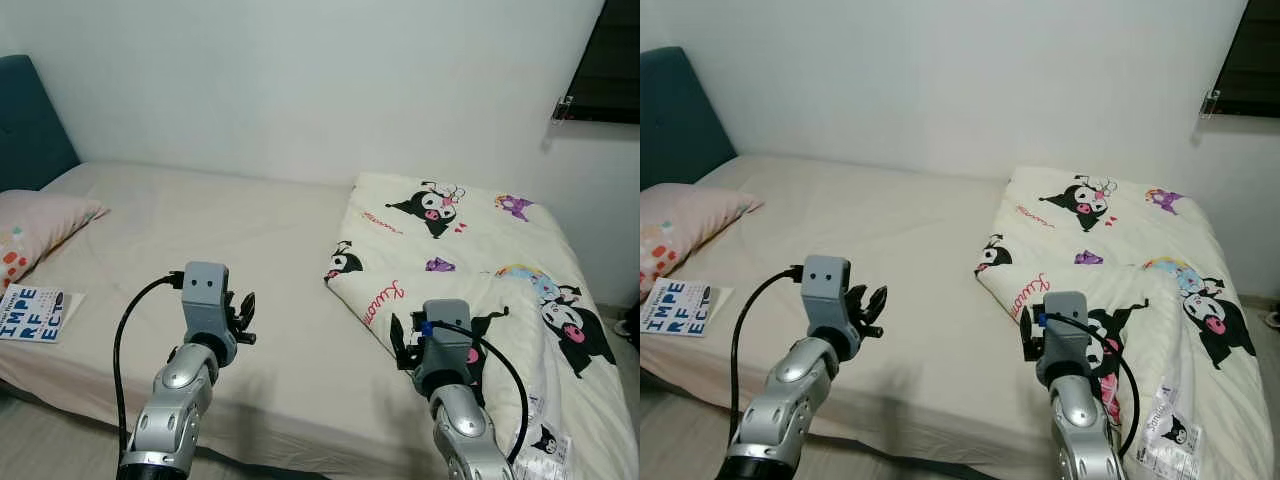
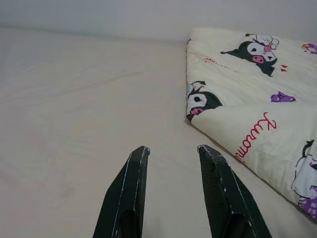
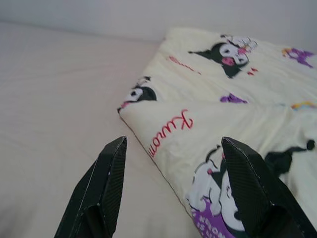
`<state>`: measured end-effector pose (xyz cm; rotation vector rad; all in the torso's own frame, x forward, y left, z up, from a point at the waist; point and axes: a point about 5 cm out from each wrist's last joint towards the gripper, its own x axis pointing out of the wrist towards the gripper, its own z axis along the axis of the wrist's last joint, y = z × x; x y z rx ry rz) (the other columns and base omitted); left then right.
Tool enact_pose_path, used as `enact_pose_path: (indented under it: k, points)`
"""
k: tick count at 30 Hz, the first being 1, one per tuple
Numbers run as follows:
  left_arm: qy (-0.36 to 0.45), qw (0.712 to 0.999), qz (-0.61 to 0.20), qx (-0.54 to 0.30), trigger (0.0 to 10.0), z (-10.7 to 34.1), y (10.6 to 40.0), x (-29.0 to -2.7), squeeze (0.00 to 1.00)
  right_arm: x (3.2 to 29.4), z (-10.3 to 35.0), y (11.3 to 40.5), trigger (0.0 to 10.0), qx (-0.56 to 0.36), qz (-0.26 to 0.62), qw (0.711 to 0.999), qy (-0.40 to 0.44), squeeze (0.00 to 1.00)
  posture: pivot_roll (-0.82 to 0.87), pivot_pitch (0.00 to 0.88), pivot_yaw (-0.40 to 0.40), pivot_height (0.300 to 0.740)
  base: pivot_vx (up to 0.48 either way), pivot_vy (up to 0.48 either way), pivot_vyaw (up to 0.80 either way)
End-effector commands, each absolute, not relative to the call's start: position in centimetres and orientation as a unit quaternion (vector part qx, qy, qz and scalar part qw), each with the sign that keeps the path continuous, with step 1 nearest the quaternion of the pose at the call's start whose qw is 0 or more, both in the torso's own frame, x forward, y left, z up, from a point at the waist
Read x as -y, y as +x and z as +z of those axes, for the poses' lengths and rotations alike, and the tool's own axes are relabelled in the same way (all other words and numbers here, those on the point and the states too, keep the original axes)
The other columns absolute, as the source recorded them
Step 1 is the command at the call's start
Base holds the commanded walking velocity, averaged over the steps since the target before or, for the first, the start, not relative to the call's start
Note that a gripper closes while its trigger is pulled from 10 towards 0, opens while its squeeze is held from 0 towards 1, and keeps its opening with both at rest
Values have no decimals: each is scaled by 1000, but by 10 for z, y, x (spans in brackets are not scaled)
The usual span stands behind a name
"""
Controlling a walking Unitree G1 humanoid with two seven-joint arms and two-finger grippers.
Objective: Clean up the room
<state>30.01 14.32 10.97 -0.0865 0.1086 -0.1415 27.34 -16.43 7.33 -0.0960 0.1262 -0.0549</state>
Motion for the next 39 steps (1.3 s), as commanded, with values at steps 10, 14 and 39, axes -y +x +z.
enact_pose_path:
  k: [10, 14, 39]
  points:
    - [-32, 996, -44, -72, 10000, 98, 298, -158, 0, 172, 74, 278, 10000, -67, -51, 996, -43, 0, -27, 0, 0, 711, 0, 0, 0]
    - [-27, 997, -23, -75, 10000, 94, 296, -161, 0, 175, 75, 281, 10000, -64, -50, 996, -43, 0, -16, 0, -38, 696, 0, 0, 0]
    - [-17, 996, 20, -85, 10000, 85, 284, -171, 0, 167, 75, 287, 10000, -70, -4, 995, -78, 0, -7, 23, -36, 657, 0, 0, 0]
